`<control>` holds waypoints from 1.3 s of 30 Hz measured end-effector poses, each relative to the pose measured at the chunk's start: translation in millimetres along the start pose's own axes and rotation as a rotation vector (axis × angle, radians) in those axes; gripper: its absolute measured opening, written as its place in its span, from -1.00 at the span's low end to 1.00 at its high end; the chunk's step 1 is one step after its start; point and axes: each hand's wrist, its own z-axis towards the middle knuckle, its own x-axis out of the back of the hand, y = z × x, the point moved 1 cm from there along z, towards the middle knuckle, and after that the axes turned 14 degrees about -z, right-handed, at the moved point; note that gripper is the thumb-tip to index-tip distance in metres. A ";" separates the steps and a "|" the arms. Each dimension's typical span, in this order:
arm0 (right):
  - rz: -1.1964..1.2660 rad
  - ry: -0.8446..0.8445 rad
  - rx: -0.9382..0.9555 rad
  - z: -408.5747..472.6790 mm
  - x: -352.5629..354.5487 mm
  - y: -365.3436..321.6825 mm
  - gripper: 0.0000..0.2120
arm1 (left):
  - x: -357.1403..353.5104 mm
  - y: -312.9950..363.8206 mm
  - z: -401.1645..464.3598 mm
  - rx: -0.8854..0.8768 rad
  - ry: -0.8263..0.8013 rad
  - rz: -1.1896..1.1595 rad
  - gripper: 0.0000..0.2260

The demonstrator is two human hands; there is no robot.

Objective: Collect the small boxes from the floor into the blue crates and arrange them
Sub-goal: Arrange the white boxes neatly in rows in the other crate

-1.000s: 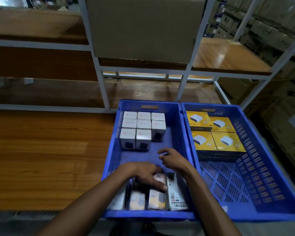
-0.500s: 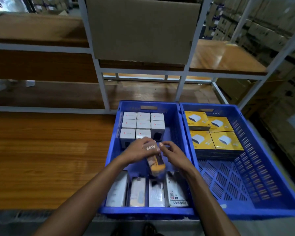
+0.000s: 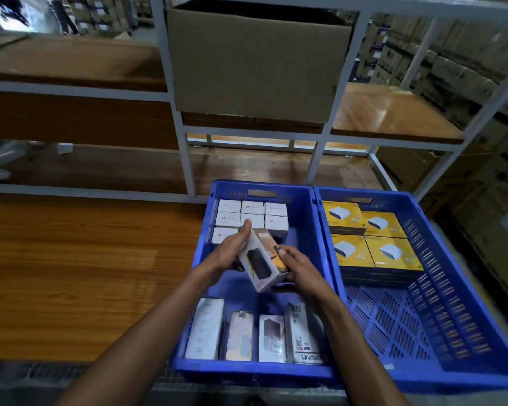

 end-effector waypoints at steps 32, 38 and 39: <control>-0.272 0.331 -0.258 96.0 21.3 14.5 -0.62 | -29.4 3.1 101.5 -0.455 -0.026 1.031 -0.43; -0.425 0.319 -0.304 111.7 16.4 20.0 -0.65 | -18.6 -11.4 108.2 -0.484 0.018 1.261 -0.55; -0.437 0.306 -0.311 112.8 15.4 21.2 -0.65 | -17.2 -13.8 109.3 -0.499 0.021 1.282 -0.57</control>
